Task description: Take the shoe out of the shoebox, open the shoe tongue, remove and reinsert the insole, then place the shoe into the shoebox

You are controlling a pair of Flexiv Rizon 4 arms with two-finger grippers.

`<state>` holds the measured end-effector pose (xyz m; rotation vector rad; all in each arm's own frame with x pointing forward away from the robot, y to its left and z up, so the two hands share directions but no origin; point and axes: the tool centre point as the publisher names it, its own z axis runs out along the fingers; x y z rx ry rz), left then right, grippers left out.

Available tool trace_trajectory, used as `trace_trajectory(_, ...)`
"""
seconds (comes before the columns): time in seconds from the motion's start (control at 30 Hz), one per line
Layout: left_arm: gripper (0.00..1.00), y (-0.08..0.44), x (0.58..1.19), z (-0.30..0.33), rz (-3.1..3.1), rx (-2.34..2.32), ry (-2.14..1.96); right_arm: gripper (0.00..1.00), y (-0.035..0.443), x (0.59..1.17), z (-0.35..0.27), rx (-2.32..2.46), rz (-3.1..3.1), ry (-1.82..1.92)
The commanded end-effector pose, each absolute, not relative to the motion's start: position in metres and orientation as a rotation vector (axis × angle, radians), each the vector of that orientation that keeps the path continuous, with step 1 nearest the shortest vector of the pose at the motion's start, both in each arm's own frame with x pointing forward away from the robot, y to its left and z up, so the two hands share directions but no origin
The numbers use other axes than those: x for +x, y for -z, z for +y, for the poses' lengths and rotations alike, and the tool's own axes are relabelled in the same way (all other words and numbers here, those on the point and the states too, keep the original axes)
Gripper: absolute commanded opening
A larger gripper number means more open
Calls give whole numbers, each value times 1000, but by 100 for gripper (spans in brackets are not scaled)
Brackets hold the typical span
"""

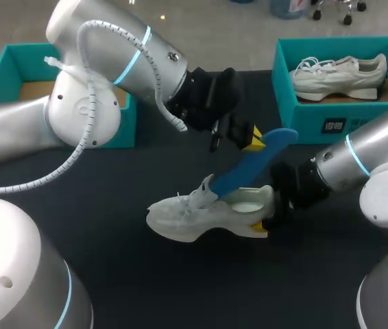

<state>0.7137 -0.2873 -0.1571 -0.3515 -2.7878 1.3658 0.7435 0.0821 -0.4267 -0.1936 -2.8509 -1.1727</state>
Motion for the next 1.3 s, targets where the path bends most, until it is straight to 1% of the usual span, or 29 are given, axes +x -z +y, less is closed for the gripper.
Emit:
trace_trajectory(0.03,0,158,714,-288,-2788,-351,-1366,0,431,743,84,-195,-2853,1169)
trace_trajectory(0.5,0,158,714,-288,-2788,-351,-1366,0,431,743,84,-195,-2853,1169)
trace_trajectory(0.87,0,96,694,-301,-2659,-189,-1596,0,431,743,84,-195,-2853,1169)
trace_trajectory(1.3,0,20,684,-284,-2394,-9,-1828,0,431,743,84,-195,-2853,1169)
